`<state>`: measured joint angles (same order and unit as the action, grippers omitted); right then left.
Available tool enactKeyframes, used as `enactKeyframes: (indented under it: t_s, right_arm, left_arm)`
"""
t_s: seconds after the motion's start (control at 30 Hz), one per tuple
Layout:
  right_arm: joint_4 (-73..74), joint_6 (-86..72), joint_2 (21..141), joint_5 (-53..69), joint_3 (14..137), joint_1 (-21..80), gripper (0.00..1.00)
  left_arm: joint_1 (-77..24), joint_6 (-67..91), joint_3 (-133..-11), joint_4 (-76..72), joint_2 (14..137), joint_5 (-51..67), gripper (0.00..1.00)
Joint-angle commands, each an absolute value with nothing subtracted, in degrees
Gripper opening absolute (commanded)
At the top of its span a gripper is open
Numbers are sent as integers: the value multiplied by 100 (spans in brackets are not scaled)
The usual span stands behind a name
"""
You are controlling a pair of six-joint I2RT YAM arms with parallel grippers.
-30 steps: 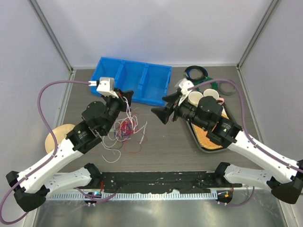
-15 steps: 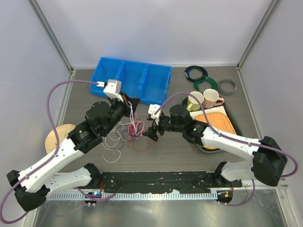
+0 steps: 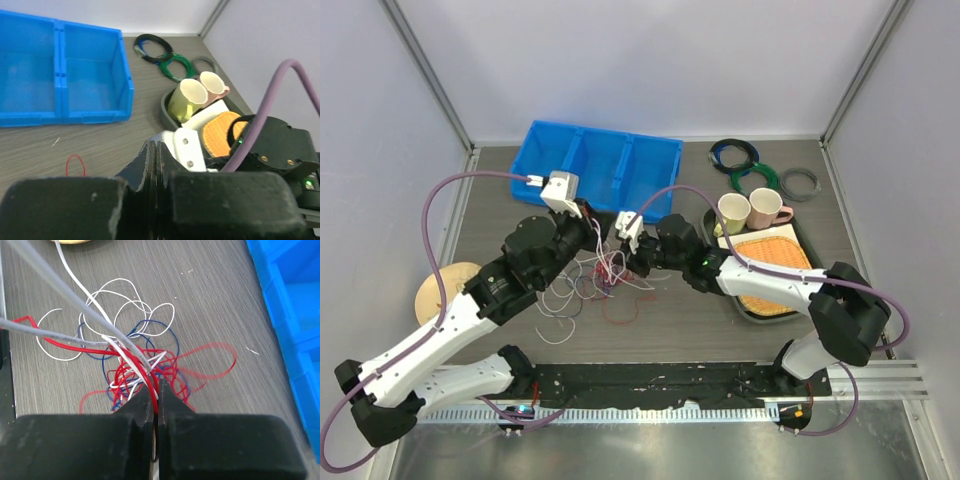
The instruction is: Untangle the cables
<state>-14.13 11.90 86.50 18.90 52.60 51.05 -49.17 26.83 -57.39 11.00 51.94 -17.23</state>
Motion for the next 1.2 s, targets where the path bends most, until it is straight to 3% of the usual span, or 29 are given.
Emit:
enactKeyframes:
  t_s: [0.0,0.13,0.2,0.3,0.5,0.7,0.87,0.9,0.93,1.13,1.17]
  right_arm:
    - [-1880,643,8377,1154,5011,5124,1]
    - [-1811,10,8051,-471,4221,5080,1]
    - [-1566,-701,7832,-1289,3965,5010,1]
    - [-1170,-1746,7437,-1889,3411,4712,1]
    - [-1379,-2488,6445,-1285,2435,4025,1]
    - [-1607,-2250,6047,-687,2294,4025,2]
    - [-2232,-1960,6468,1000,2214,4034,17]
    - [-2250,-1908,6547,1141,2250,4060,24]
    - [-2250,-1872,6600,1238,2311,4095,41]
    - [-1925,-1609,6645,565,2514,4595,73]
    - [-1864,-1600,6566,345,2514,4684,75]
  left_arm:
    - [-4948,2689,-5818,1422,5176,-2870,0]
    - [-4844,2829,-5854,2003,5317,-4900,0]
    - [-4616,2917,-5714,2126,5291,-4992,0]
    - [-3311,3304,-5538,2346,5151,-4353,0]
    - [-1926,3762,-5467,2689,5080,-3596,0]
    - [-1837,3622,-5765,2673,5369,-3263,0]
    - [-1837,3481,-6081,2391,5695,-2647,0]
    - [-1837,3437,-6134,2356,5835,-2550,0]
    - [-1837,3376,-6213,2312,5897,-2340,0]
    - [-1837,2980,-7170,2074,6704,-2179,0]
    - [-1837,2832,-7459,2013,6819,-2328,0]
